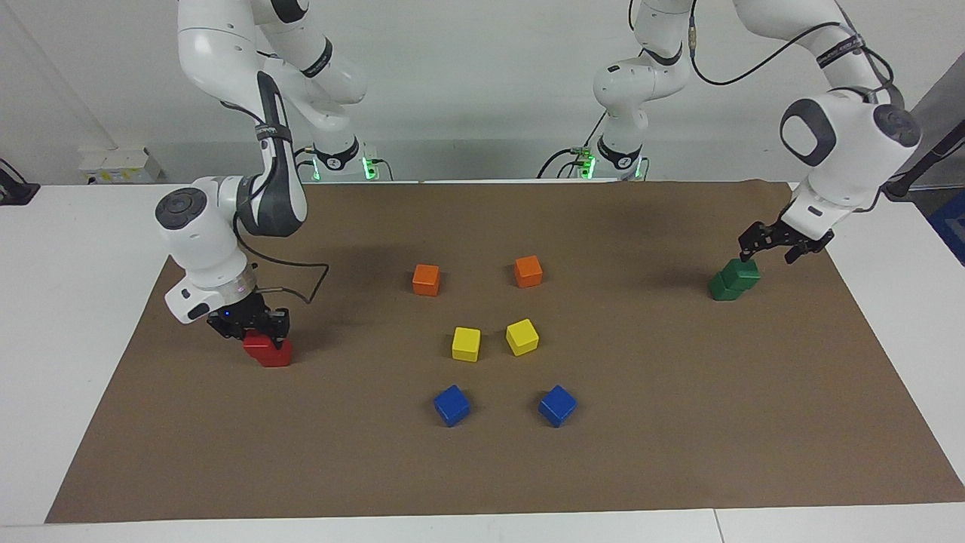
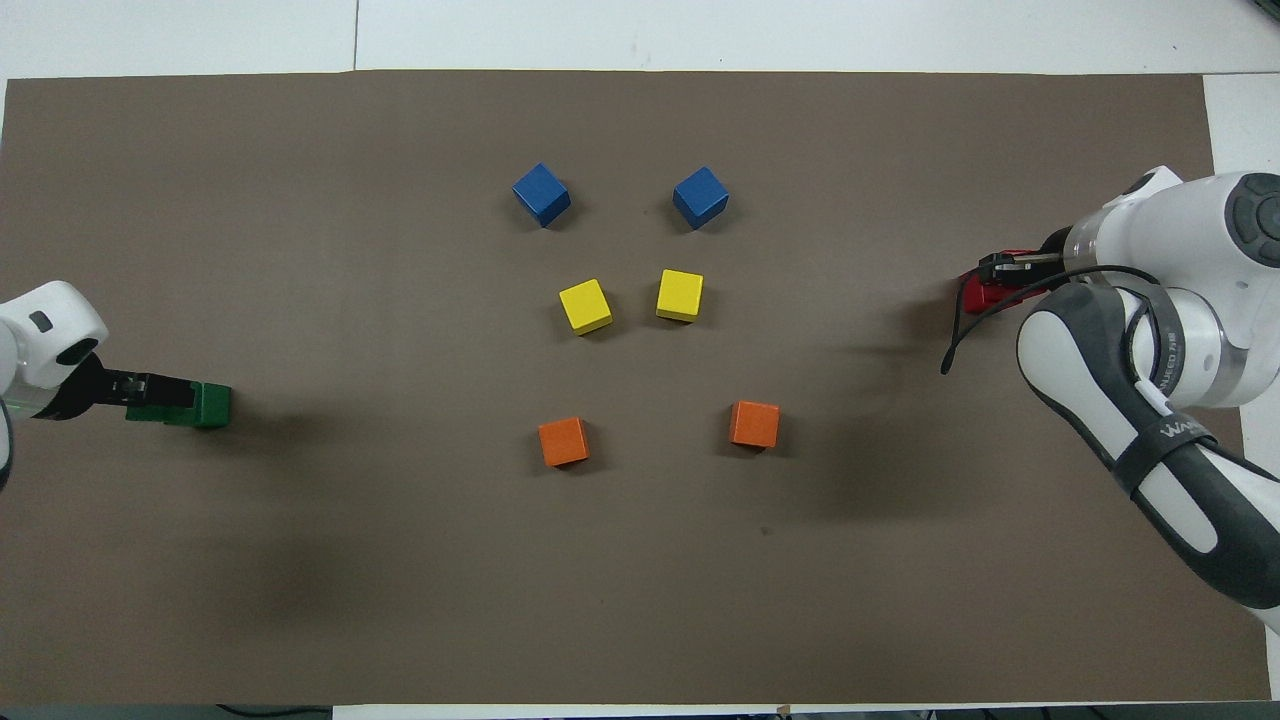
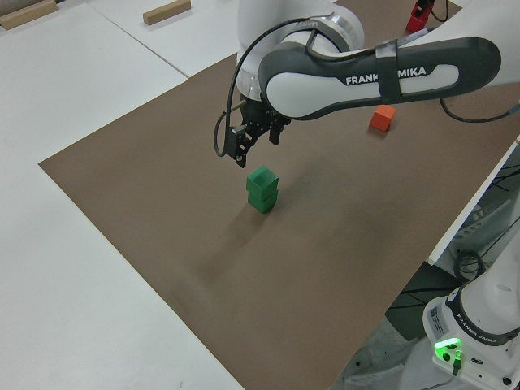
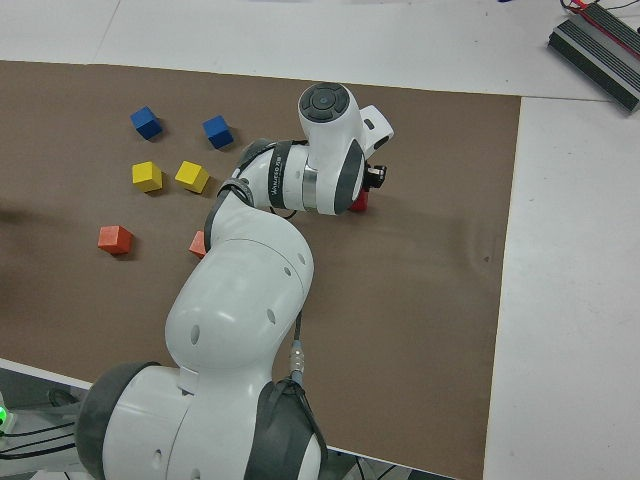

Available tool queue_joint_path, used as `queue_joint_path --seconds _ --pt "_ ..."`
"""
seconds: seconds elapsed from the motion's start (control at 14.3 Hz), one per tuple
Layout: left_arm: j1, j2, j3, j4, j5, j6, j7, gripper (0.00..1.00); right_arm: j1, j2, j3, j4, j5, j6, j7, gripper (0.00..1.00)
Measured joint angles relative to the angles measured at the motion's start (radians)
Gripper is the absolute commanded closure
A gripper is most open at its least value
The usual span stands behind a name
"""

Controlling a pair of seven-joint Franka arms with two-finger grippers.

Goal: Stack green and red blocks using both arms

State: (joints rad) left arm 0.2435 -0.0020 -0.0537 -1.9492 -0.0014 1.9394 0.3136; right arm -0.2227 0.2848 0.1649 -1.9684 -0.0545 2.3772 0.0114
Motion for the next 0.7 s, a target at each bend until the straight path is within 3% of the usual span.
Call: queue_joint_path --seconds 0.42,0.49,0.56,0.63,0.7 --pt "-0.019 -0.019 -0.033 0.259 -0.001 -0.212 -0.220 0.00 0.001 -0.003 0.001 -0.004 -0.003 0.000 0.000 1.00" --pt "-0.030 -0.008 -0.034 0.299 -0.001 -0.252 -0.229 0.00 0.001 -0.003 0.001 -0.005 -0.003 0.000 0.000 0.82" --pt "-0.040 0.003 -0.035 0.329 -0.001 -0.284 -0.233 0.00 0.001 -0.004 0.001 -0.005 -0.003 0.000 0.000 0.47" --pt "-0.050 0.014 -0.036 0.349 -0.001 -0.314 -0.234 0.00 0.002 -0.004 0.001 -0.005 -0.003 0.000 0.000 0.23" --pt "-0.064 0.024 -0.037 0.361 -0.001 -0.348 -0.235 0.00 0.002 -0.004 0.001 -0.006 -0.003 0.000 0.000 0.08"
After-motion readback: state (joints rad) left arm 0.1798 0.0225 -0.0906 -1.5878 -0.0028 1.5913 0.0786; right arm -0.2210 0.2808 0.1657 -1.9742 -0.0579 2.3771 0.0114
